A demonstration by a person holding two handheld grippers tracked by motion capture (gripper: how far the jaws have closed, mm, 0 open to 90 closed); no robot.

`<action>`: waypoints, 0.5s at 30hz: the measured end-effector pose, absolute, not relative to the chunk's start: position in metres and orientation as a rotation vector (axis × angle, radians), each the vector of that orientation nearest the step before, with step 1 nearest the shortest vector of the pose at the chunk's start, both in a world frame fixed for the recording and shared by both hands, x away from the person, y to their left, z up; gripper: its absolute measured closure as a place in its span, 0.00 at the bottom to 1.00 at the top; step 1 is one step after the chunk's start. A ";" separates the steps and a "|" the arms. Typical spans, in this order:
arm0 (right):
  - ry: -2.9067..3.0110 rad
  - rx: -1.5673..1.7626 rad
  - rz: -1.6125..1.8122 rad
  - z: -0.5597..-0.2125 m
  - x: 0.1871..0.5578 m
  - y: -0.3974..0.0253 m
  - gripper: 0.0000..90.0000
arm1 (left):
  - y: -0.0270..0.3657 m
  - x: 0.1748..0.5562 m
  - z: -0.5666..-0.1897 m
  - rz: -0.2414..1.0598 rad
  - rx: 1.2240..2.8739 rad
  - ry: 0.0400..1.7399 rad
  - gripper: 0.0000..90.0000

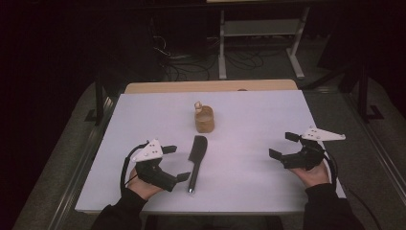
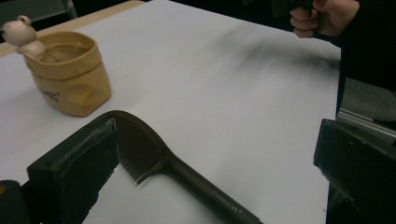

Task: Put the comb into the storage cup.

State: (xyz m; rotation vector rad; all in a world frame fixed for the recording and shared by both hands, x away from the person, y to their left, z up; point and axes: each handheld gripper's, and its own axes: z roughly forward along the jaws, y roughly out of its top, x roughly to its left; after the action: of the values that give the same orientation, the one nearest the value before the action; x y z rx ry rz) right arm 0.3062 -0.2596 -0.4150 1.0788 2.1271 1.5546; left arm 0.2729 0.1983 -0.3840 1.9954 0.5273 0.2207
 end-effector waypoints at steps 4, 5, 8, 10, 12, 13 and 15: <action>2.128 1.079 1.555 -0.415 0.306 -0.260 0.00 | 0.191 0.273 -0.387 0.196 2.020 0.518 0.00; 2.128 1.078 1.555 -0.415 0.306 -0.260 0.00 | 0.189 0.274 -0.388 0.188 2.025 0.515 0.00; 2.128 1.078 1.555 -0.415 0.306 -0.260 0.00 | 0.183 0.274 -0.391 0.164 2.041 0.507 0.02; 2.130 1.076 1.554 -0.415 0.306 -0.259 0.00 | 0.178 0.275 -0.393 0.153 2.057 0.495 0.02; 2.130 1.076 1.554 -0.415 0.306 -0.259 0.00 | 0.175 0.274 -0.395 0.146 2.070 0.484 0.03; 2.130 1.075 1.553 -0.415 0.306 -0.259 0.00 | 0.173 0.274 -0.396 0.143 2.079 0.475 0.04; 2.131 1.077 1.553 -0.415 0.306 -0.260 0.00 | 0.171 0.274 -0.397 0.133 2.087 0.470 0.05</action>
State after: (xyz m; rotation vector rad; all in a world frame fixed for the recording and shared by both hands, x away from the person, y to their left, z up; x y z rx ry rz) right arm 0.3064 -0.2595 -0.4150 1.0773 2.1306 1.5530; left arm 0.2740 0.1707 -0.3974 2.0869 0.4705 0.1333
